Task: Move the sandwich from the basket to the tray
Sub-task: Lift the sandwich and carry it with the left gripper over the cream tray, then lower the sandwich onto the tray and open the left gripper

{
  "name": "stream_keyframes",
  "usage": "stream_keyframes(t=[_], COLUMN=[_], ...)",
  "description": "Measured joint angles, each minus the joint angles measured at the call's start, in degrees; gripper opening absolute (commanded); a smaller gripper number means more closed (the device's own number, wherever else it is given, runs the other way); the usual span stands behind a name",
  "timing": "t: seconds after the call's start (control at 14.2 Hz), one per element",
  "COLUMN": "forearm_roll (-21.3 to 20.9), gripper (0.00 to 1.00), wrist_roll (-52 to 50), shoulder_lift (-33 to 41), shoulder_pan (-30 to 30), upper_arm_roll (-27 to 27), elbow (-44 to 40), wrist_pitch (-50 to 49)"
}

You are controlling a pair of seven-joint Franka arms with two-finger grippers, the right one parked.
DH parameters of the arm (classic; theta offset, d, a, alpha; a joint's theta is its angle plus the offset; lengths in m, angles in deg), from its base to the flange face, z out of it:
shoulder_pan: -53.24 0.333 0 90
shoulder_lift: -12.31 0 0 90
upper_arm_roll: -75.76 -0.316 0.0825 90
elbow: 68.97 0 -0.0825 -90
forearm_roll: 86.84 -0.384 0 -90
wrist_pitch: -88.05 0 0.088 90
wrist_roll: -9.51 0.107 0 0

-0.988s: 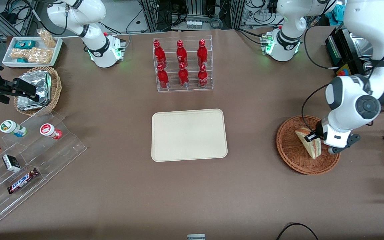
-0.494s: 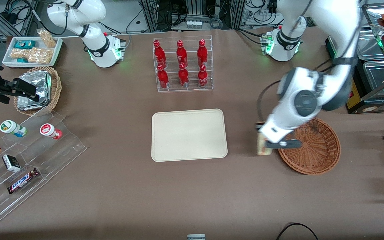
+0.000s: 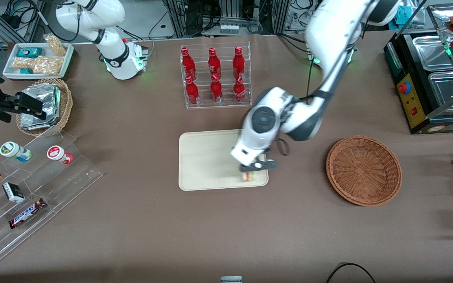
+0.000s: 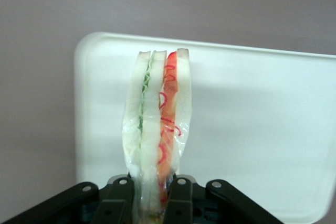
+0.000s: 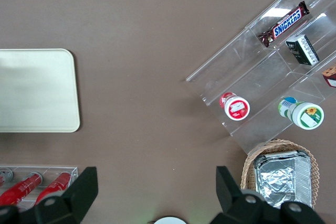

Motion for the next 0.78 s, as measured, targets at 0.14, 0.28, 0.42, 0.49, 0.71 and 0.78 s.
stream_keyframes(t=[0.14,0.28,0.42,0.49,0.71,0.78], forearm_roll=[0.0,0.0,-0.5,-1.3,-2.6,-2.7], gripper=[0.0,0.0,0.05,0.21,1.0,1.0], wrist_roll=[-3.9,-5.8,-6.1,-6.2,-6.9,-7.2], shoulder_lift=[-4.2,-7.5,-9.3,-9.9,-10.5,-10.5], shoulder_pan=[-3.2,-5.7,-7.2,-7.6,-7.8,-7.8], upper_arm_roll=[-0.1,-0.1,-0.2,-0.3,-0.4,-0.4], elbow=[-4.4,-7.9,-9.0,-9.0,-8.9,-8.9], wrist_pitch=[1.0,1.0,2.8,3.6,4.2,4.2])
